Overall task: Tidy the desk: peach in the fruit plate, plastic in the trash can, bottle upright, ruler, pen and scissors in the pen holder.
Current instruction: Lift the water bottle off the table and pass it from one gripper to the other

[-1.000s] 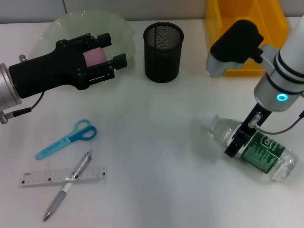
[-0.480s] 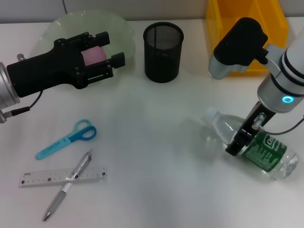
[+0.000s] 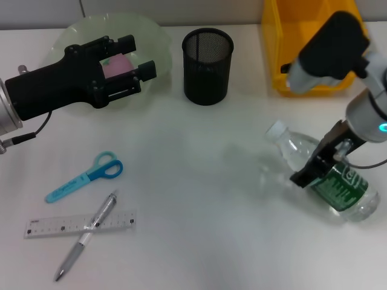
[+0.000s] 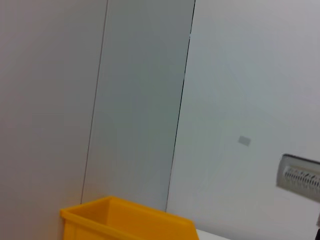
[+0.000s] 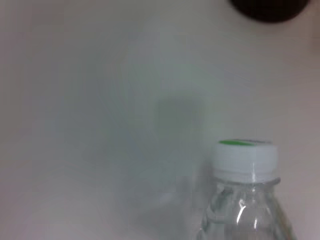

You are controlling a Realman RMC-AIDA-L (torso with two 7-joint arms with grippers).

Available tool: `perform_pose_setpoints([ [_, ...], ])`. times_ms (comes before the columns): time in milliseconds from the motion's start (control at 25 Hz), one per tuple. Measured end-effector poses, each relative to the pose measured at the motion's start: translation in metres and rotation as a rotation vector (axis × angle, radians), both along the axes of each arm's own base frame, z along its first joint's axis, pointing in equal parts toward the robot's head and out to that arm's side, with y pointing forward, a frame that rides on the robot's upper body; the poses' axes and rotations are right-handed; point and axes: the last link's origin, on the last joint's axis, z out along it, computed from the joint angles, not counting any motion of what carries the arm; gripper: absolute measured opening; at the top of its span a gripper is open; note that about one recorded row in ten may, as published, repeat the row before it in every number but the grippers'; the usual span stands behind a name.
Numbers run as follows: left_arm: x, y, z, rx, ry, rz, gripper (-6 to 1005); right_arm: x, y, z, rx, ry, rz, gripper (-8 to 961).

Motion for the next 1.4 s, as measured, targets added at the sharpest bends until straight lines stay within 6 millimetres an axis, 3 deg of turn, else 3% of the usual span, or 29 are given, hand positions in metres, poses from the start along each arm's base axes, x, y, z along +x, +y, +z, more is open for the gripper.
perform_pose_setpoints([
  [600,0.000,0.000,0.000,0.000,-0.002,-0.001,605,-0.008,-0.020,0.046,0.203,0.204,0.075,756],
  [1040,-0.002,-0.002,0.002,0.004,-0.009,0.003,603,-0.014,-0.024,0.064,0.290,0.342,0.197,756],
  [1400,0.000,-0.002,0.004,0.005,-0.025,0.003,602,-0.003,-0.035,0.068,0.323,0.631,0.366,757],
])
